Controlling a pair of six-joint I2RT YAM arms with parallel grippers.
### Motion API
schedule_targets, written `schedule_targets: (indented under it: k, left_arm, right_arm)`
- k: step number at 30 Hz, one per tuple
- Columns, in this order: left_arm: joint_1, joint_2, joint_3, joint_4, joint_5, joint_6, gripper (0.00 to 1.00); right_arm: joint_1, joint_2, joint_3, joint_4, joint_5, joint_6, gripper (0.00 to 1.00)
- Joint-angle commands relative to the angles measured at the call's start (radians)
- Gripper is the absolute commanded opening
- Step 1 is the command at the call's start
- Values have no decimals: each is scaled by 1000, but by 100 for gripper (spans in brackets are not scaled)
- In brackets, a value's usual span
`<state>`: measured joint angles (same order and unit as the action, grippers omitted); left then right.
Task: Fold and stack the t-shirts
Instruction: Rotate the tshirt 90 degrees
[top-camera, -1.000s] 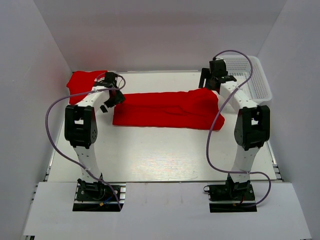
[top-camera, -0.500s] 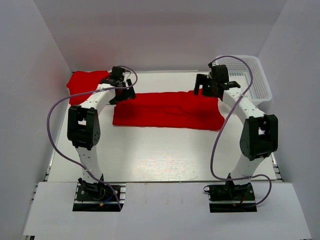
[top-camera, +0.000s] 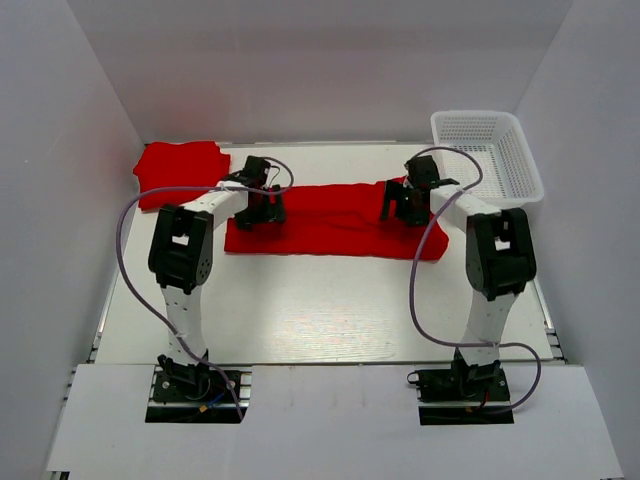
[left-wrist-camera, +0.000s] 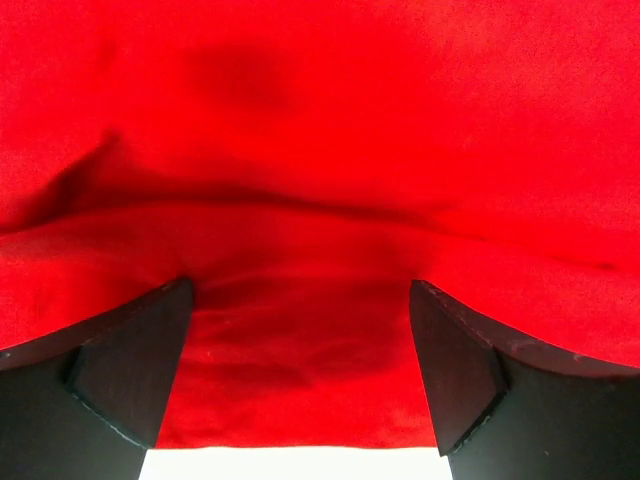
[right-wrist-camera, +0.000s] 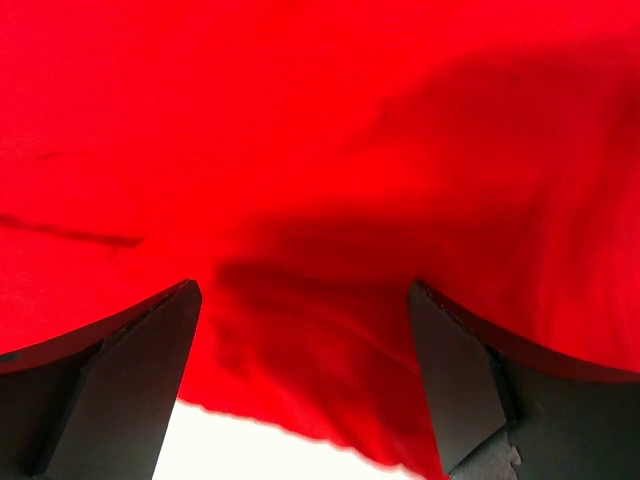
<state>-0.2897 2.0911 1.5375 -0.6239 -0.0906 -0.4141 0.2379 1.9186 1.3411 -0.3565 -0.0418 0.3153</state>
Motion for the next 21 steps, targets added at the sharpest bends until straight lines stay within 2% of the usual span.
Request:
schedule_targets:
  k: [1, 5, 7, 9, 10, 11, 12, 13, 17, 21]
  left_arm:
    - [6, -63, -153, -31, 35, -29, 99]
    - [-23, -186, -421, -27, 145, -74, 99]
    - [-66, -236, -502, -65, 214, -92, 99]
    - [-115, -304, -598, -94, 331, -115, 99]
    - [-184, -325, -618, -111, 383, -115, 99]
    - [-225, -344, -637, -129, 464, -115, 99]
    - [-268, -373, -637, -148, 492, -115, 99]
    - [-354, -384, -637, -164, 526, -115, 99]
    - [-511, -375, -476, -194, 744, 4, 99]
    - [-600, -271, -327, -281, 758, 145, 99]
  right_arm:
    - [-2, 104, 75, 27, -12, 18, 90]
    - [1, 230, 206, 5, -29, 8, 90]
    - [0, 299, 323, -8, -55, 2, 90]
    - [3, 402, 393, -19, -139, -16, 90]
    - [6, 430, 503, -18, -208, -21, 90]
    - [9, 478, 542, -13, -242, -37, 90]
    - [18, 531, 582, -10, -335, -39, 90]
    - [27, 551, 693, -3, -364, -45, 90]
    - [49, 652, 796, 184, -458, -16, 90]
    - [67, 674, 833, 319, -494, 59, 90]
